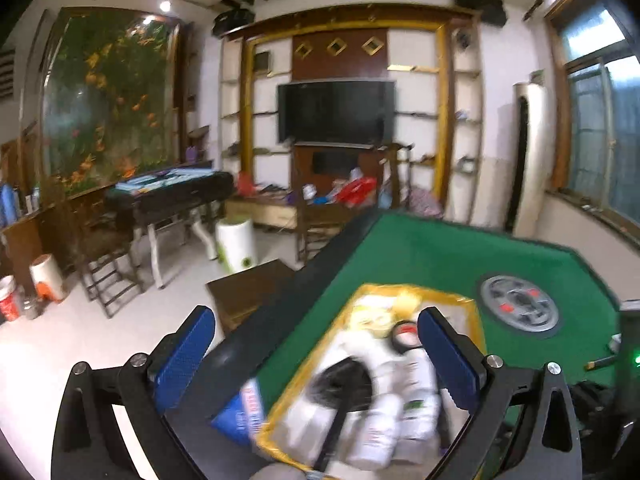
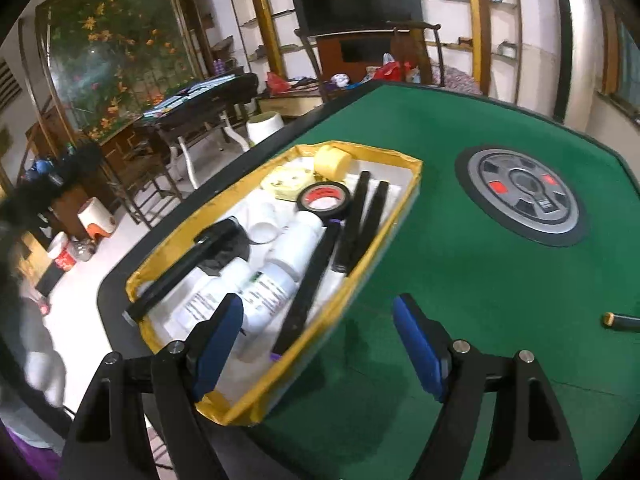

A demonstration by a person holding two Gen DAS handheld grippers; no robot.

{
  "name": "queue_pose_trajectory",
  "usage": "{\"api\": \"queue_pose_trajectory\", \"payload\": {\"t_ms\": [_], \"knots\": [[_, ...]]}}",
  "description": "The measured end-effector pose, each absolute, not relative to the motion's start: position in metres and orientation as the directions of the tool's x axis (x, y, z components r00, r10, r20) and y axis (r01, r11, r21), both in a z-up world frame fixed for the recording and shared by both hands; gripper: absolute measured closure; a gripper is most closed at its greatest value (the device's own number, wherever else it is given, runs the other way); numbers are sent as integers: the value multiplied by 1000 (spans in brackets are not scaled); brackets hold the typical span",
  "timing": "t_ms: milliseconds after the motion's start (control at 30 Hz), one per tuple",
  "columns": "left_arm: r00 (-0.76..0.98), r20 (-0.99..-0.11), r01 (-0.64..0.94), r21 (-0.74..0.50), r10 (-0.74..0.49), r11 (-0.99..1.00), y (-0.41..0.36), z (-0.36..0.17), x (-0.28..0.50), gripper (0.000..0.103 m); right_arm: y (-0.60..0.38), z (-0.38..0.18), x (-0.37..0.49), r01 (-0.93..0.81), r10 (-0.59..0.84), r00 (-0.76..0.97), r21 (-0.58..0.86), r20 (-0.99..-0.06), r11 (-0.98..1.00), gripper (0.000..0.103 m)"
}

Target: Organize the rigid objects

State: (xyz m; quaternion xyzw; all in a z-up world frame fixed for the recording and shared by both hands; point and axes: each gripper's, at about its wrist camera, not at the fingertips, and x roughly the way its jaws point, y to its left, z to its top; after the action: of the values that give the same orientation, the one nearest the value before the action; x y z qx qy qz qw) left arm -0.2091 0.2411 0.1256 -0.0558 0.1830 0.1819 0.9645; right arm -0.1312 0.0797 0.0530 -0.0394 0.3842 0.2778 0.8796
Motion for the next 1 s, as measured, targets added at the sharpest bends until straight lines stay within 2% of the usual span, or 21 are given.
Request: {"api": "queue_pose_trajectory", "payload": {"t_ms": [67, 133, 267, 367, 767, 1000], "knots": [[865, -391, -359, -48, 313, 932, 234, 123, -204, 1, 79, 50, -135, -505, 430, 579, 109, -693, 856, 25], [848, -408, -376, -14, 338, 926, 227, 119, -199, 1, 78, 47, -138, -489, 399, 605, 74, -689, 869, 21], [815, -426, -413, 48, 393, 909, 216, 111, -192, 1, 77, 44, -146, -454, 332, 671, -12, -663, 891, 21], [802, -458, -412, 43, 385, 910, 212, 107, -191, 1, 76, 42, -150, -449, 319, 686, -36, -654, 893, 13], [745, -552, -417, 54, 375, 907, 208, 91, -182, 1, 75, 36, -150, -415, 281, 691, -48, -666, 908, 13], [730, -577, -421, 43, 366, 906, 216, 86, -183, 1, 89, 37, -160, -436, 273, 704, -96, -655, 895, 13]]}}
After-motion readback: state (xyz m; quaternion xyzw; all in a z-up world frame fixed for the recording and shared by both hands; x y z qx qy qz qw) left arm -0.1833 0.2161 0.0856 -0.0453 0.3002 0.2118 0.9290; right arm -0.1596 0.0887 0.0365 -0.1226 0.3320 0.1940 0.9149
